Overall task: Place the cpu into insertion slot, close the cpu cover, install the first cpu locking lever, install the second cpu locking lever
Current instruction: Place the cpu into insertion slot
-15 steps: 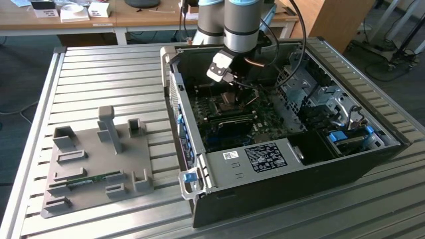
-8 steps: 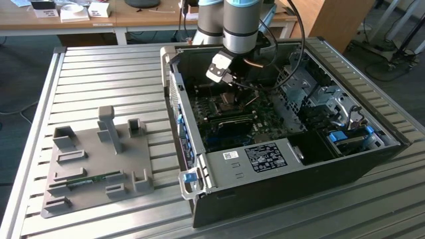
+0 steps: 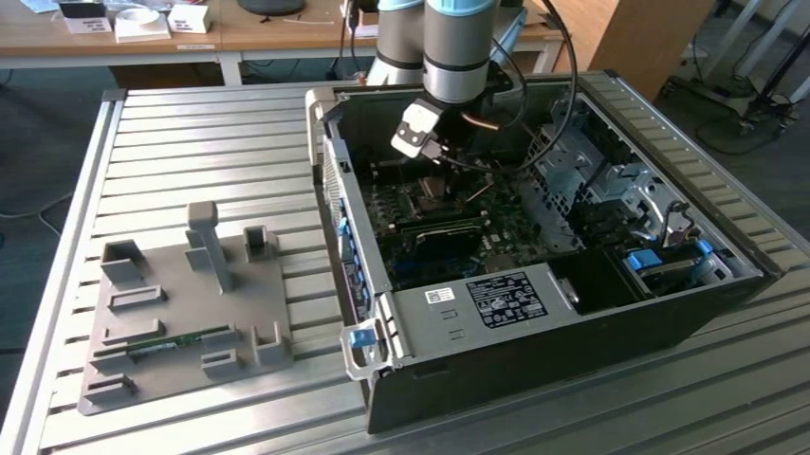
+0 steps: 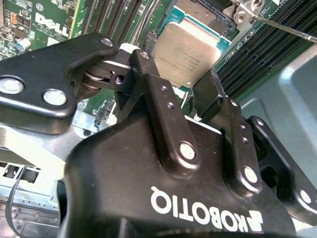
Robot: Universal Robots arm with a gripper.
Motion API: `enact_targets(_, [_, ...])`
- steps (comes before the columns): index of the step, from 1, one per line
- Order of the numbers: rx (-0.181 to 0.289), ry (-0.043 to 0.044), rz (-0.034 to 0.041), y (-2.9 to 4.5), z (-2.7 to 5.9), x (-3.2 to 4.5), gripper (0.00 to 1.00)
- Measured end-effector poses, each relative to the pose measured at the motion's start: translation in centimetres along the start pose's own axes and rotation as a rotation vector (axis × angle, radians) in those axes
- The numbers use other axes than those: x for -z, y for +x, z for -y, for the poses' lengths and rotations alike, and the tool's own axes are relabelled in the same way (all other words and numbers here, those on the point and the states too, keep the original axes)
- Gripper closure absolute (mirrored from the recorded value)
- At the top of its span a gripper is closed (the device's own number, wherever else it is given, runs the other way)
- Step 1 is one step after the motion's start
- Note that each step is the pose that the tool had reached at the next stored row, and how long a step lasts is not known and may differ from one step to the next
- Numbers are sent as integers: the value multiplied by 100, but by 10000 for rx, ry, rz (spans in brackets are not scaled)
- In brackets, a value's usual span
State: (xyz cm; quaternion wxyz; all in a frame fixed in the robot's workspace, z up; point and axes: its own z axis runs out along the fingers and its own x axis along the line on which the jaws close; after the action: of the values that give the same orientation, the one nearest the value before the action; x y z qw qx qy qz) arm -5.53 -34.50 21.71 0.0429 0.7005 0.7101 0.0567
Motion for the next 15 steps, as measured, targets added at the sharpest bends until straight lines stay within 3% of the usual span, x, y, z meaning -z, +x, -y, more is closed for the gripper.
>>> enact_targets(15, [0, -1, -1, 7, 26, -122, 46])
